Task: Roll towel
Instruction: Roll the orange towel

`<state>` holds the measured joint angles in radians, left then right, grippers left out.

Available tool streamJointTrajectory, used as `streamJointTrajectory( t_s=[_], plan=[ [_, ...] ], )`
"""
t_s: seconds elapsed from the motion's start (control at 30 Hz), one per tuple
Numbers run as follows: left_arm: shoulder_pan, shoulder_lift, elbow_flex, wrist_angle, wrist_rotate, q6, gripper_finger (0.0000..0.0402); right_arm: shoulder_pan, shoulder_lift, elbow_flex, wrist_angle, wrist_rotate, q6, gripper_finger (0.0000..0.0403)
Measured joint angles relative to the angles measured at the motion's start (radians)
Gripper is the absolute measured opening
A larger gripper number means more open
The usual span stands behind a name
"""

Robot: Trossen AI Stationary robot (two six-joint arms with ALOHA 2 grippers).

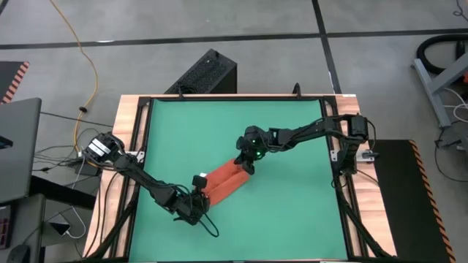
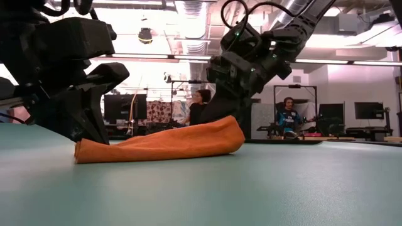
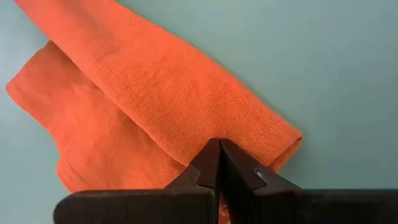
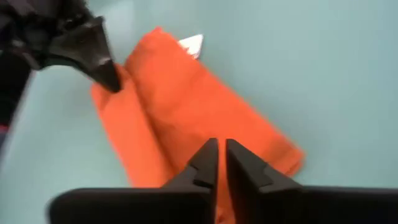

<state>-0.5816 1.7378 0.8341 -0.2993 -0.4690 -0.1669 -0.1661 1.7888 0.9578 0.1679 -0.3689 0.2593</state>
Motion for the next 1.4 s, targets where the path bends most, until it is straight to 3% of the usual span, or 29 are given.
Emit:
streamJointTrajectory(
  t_s=[0.13,0.77,0.93,1.2,1.4],
  plan=[
    [0.002,0.0,0.0,-0.002,-0.002,0.059,0.0,0.002,0.0,0.0,0.008,0.032,-0.081,0.001],
    [0.057,0.0,-0.001,-0.005,0.024,0.167,0.0,0.013,0.0,0.0,0.068,0.063,-0.268,0.0003],
    [0.058,0.001,-0.002,-0.003,0.02,0.179,0.0,0.013,0.072,0.012,0.111,0.079,-0.292,0.0002],
    [0.058,0.001,-0.001,-0.008,0.019,0.183,0.0,0.016,0.13,0.079,-0.001,0.085,-0.296,0.0002],
    [0.059,0.001,-0.001,-0.033,0.008,0.22,0.0,0.013,0.13,0.082,-0.124,0.162,-0.287,0.0002]
  ],
)
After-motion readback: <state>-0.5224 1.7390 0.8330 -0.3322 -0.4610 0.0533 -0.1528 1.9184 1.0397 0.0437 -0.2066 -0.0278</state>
